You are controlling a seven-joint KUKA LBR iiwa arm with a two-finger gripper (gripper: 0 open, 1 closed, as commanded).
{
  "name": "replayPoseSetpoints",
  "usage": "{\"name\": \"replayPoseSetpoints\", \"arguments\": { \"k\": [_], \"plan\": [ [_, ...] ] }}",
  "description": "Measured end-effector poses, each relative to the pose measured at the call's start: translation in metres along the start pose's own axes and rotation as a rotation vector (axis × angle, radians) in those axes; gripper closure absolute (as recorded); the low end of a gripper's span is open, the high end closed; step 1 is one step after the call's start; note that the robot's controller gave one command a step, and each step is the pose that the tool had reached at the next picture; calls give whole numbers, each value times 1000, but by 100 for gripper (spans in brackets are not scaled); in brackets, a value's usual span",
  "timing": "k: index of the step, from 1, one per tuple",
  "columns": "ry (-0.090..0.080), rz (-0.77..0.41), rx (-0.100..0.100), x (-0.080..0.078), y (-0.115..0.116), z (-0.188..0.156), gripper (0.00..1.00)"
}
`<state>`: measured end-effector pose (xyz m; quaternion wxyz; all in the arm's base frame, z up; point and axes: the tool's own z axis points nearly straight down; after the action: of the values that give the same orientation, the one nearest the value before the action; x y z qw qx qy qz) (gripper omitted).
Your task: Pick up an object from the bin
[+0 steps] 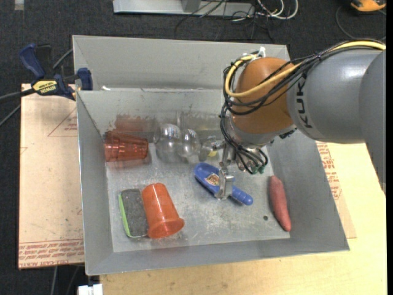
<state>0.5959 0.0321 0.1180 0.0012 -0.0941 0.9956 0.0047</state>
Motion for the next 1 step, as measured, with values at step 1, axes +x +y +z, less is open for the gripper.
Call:
{"name": "replayPoseSetpoints", "arguments": {
  "k": [1],
  "plan": [
    [0,-2,0,0,0,0,0]
  ]
}}
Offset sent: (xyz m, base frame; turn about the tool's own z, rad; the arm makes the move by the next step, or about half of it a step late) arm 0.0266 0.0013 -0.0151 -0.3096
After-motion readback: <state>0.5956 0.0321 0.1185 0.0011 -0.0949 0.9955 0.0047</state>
